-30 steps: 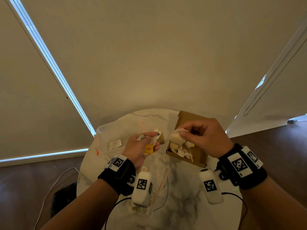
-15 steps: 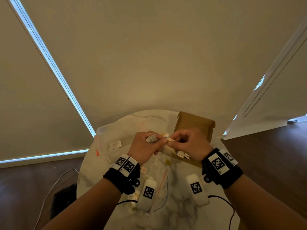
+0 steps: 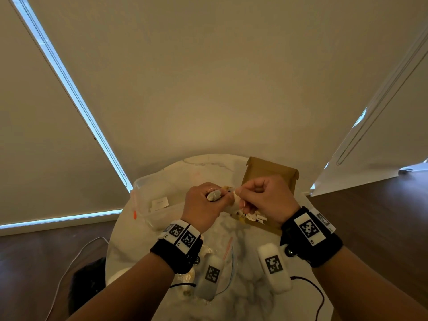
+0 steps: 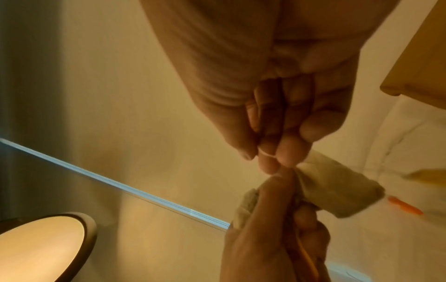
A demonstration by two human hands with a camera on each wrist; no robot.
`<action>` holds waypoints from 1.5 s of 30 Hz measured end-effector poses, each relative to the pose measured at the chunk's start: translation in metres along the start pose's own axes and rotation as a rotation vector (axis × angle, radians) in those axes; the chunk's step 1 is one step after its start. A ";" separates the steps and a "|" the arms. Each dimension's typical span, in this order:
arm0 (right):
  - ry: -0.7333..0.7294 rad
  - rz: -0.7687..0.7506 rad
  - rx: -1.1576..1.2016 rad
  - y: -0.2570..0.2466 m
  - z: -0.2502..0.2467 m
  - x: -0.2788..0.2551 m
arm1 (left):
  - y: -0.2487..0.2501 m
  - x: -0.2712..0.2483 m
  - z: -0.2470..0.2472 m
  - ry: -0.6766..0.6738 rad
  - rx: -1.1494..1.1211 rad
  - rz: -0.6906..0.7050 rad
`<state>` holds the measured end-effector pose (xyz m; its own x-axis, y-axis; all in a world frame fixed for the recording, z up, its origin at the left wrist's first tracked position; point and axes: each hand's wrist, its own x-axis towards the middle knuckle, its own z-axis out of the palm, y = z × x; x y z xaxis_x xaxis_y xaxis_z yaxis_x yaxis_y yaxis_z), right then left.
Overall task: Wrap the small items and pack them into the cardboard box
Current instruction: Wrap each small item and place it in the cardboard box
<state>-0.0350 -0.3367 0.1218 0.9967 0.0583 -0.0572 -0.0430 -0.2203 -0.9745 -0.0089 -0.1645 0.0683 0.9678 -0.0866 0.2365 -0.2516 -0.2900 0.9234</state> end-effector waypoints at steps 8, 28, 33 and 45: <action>0.016 0.028 0.003 0.028 0.012 -0.014 | 0.014 0.008 0.006 0.110 -0.204 -0.240; -0.155 0.177 0.230 0.064 0.026 -0.013 | 0.026 0.034 0.011 0.141 -0.430 -0.357; -0.228 0.091 0.146 0.068 0.027 -0.014 | 0.024 0.035 0.010 0.141 -0.491 -0.374; 0.013 0.070 0.007 0.067 0.015 -0.001 | 0.029 0.021 0.000 -0.017 -0.671 -0.421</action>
<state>-0.0395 -0.3373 0.0529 0.9920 0.0302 -0.1224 -0.1131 -0.2167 -0.9697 0.0046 -0.1750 0.0999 0.9784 -0.1137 -0.1725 0.2011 0.3344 0.9207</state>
